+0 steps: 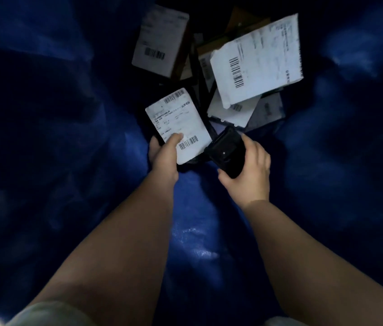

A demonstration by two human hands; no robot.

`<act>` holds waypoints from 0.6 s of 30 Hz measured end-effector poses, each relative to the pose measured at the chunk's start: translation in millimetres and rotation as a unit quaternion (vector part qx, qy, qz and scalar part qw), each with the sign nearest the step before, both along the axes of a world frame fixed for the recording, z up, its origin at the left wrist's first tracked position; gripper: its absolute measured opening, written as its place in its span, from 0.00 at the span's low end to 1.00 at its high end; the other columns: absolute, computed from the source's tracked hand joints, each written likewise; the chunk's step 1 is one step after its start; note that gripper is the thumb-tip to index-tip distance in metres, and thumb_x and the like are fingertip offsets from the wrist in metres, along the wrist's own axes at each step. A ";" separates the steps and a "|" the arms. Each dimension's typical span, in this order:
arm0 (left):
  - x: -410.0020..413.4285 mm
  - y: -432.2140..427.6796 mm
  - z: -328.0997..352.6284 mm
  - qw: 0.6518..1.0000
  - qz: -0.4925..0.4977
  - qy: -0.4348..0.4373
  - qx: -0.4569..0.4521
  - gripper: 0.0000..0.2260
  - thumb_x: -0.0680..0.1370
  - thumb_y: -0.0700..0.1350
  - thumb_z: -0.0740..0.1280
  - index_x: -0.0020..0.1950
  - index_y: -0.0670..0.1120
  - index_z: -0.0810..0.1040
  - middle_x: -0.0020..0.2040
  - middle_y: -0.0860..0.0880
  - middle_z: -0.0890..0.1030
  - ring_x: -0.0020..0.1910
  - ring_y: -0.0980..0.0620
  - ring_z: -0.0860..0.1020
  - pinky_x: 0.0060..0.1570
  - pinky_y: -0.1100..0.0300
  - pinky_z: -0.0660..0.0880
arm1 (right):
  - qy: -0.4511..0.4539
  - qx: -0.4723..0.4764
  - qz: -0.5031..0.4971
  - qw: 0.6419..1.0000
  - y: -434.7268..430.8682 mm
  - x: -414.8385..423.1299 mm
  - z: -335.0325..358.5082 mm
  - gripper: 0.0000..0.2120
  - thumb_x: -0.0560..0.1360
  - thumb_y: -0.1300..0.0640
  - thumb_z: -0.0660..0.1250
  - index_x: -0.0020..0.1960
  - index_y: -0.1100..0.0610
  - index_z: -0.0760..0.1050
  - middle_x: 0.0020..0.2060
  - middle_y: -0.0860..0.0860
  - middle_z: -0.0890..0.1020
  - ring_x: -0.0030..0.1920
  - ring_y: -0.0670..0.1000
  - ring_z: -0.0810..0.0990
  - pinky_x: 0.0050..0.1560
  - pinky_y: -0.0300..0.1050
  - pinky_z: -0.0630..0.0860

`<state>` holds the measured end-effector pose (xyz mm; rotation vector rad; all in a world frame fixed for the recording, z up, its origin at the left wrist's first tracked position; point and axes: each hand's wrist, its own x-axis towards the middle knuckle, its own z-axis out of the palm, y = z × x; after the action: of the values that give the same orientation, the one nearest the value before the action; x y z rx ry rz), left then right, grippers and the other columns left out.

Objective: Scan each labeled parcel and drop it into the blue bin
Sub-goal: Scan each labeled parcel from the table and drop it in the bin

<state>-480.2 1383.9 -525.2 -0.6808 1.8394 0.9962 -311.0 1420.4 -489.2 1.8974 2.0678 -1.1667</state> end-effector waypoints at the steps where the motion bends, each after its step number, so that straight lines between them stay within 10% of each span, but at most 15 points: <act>1: -2.3 -0.2 -5.0 1.000 -0.010 0.010 0.004 0.15 0.74 0.36 0.72 0.58 0.47 0.78 0.49 0.50 0.85 0.46 0.51 0.84 0.42 0.57 0.82 | 0.002 0.002 -0.008 1.000 -0.9 -0.7 -4.2 0.42 0.64 0.56 0.78 0.74 0.57 0.65 0.67 0.58 0.72 0.67 0.62 0.67 0.69 0.63 0.65; 7: 3.2 1.1 8.0 0.981 -0.162 0.101 -0.033 0.38 0.72 0.34 0.75 0.78 0.50 0.63 0.73 0.50 0.70 0.69 0.52 0.71 0.56 0.66 0.71 | -0.012 0.003 -0.006 1.000 6.0 -9.8 -2.1 0.42 0.65 0.56 0.79 0.74 0.57 0.64 0.68 0.58 0.71 0.69 0.61 0.65 0.70 0.64 0.64; 12: 3.9 7.9 49.5 0.960 -0.244 0.137 -0.004 0.34 0.72 0.34 0.74 0.75 0.49 0.68 0.64 0.52 0.73 0.62 0.55 0.73 0.53 0.77 0.68 | -0.030 0.013 0.000 0.999 19.7 -26.3 33.6 0.41 0.65 0.56 0.78 0.74 0.57 0.65 0.69 0.58 0.71 0.69 0.61 0.66 0.70 0.63 0.63; 18: -8.2 30.3 128.7 0.838 -0.492 0.236 -0.021 0.27 0.73 0.43 0.72 0.72 0.54 0.72 0.69 0.50 0.73 0.68 0.46 0.68 0.66 0.50 0.68 | -0.054 0.024 0.009 0.998 43.1 -36.7 108.0 0.41 0.66 0.54 0.77 0.75 0.53 0.64 0.69 0.55 0.70 0.69 0.60 0.66 0.69 0.61 0.63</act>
<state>-488.4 1414.1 -396.4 0.5609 2.2177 0.4177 -347.7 1463.5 -381.3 1.9114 2.0694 -0.9974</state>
